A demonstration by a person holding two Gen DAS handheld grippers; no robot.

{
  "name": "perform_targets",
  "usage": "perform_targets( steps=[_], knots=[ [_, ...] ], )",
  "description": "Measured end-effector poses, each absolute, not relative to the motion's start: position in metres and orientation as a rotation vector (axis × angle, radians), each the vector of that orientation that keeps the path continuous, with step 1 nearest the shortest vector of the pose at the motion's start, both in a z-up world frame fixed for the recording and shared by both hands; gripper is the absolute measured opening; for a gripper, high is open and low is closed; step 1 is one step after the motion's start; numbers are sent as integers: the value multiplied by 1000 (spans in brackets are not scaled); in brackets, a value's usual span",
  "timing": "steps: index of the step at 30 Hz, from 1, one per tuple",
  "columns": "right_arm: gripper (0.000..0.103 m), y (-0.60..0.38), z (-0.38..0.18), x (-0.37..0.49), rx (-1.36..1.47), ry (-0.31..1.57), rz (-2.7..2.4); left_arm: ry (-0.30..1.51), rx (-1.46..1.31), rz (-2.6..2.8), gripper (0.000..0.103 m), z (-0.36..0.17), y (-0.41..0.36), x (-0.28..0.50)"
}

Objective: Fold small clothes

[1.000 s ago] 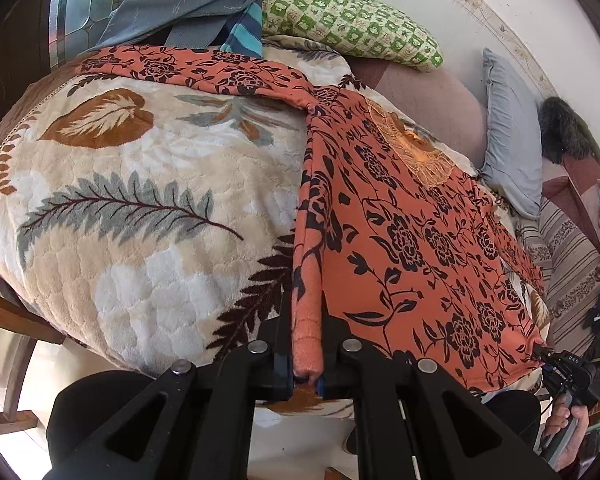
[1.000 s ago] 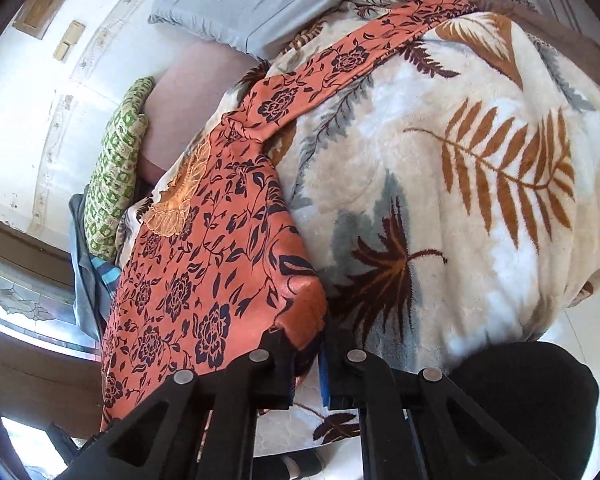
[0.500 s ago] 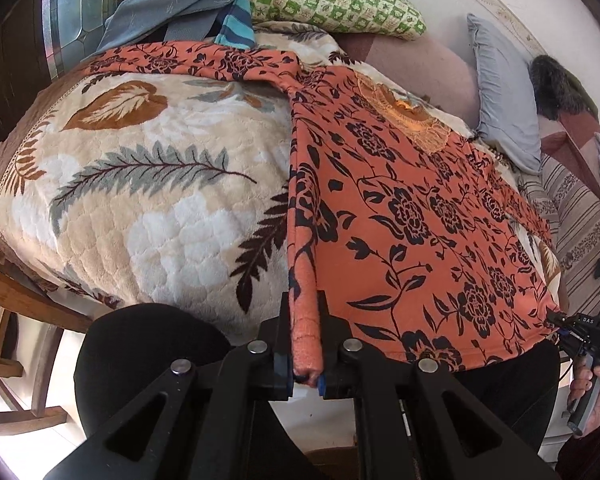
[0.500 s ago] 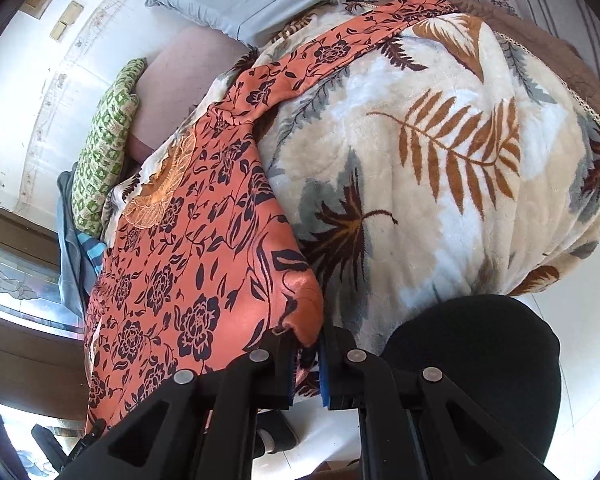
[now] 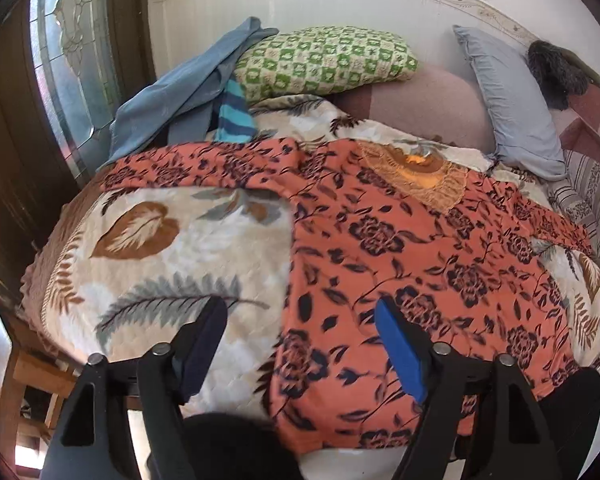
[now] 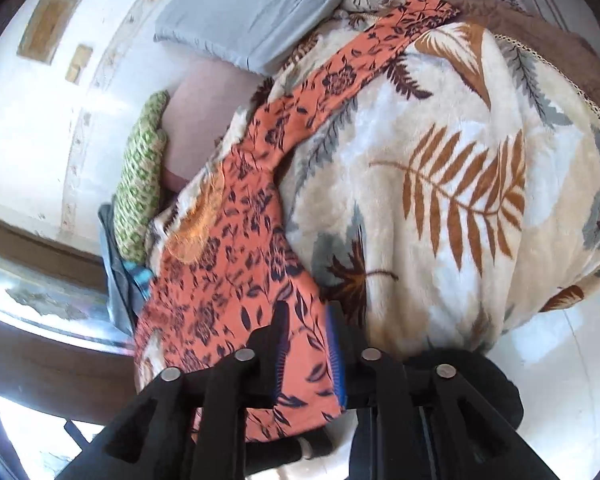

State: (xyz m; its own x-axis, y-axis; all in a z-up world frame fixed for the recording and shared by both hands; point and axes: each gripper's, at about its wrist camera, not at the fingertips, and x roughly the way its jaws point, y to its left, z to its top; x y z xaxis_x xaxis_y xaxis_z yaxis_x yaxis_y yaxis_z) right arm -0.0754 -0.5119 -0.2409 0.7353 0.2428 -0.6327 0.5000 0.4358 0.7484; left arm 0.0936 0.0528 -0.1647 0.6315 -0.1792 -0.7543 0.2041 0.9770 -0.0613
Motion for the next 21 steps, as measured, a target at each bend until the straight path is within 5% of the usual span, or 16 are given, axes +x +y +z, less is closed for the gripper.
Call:
perform_targets(
  steps=[1,2,6,16,21],
  knots=[
    [71,-523,-240,-73,1164,707,-191,846,25,-245,86,-167,37,102],
    [79,-536,-239,-71,1195,622,-209,838,23,-271,87,-171,20,112],
    [79,-590,-249,-33,1272,490,-208,881,11,-342,87,-205,-51,156],
    [52,-718,-333,59,1422,459,-465,988,59,-312,88,-301,-130,216],
    [41,-756,-371,79,1461,441,-556,964,141,-355,90,-302,-144,224]
  ],
)
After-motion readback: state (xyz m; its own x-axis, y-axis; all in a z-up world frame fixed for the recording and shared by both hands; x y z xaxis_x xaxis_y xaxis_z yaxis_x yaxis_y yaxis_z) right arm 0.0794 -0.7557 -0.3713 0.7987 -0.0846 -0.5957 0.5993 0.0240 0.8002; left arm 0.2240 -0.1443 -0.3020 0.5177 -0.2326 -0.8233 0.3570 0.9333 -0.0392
